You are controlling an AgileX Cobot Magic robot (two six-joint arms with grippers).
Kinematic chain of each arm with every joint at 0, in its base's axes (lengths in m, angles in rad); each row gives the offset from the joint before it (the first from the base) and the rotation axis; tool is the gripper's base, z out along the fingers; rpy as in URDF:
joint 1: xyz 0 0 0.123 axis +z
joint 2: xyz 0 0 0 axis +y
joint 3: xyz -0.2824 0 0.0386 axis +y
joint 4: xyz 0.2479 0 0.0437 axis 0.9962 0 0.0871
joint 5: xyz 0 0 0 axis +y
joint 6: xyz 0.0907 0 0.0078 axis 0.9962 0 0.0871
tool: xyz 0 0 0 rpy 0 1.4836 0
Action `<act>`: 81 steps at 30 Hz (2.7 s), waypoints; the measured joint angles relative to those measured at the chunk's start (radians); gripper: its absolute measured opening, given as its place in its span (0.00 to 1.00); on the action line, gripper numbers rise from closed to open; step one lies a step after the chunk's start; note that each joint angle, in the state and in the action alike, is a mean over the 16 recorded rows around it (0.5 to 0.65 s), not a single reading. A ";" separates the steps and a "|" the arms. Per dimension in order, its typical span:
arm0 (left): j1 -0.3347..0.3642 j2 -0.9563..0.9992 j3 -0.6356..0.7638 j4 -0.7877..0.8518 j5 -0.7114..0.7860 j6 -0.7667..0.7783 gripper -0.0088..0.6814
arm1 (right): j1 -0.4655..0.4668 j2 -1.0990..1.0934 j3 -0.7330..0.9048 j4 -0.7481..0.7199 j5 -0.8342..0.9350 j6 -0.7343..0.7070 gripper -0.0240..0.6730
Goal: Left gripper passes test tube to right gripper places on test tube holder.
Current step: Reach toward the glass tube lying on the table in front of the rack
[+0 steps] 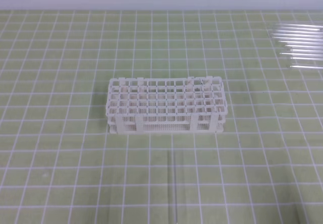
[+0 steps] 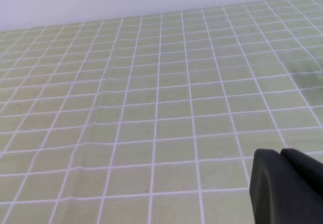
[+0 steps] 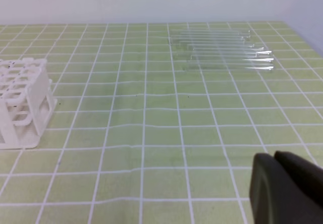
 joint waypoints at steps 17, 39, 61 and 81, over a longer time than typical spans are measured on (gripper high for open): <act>0.000 0.000 0.000 -0.068 -0.021 -0.004 0.01 | 0.000 0.000 0.000 0.000 0.000 0.000 0.01; 0.000 -0.002 0.001 -0.076 -0.036 -0.005 0.01 | 0.000 0.000 0.000 0.000 0.000 0.000 0.01; 0.000 -0.001 0.000 -0.076 -0.045 -0.004 0.01 | 0.000 0.000 0.000 0.000 0.000 0.000 0.01; 0.000 -0.001 0.000 -0.076 -0.045 -0.004 0.01 | 0.000 0.000 0.000 0.000 0.000 0.000 0.01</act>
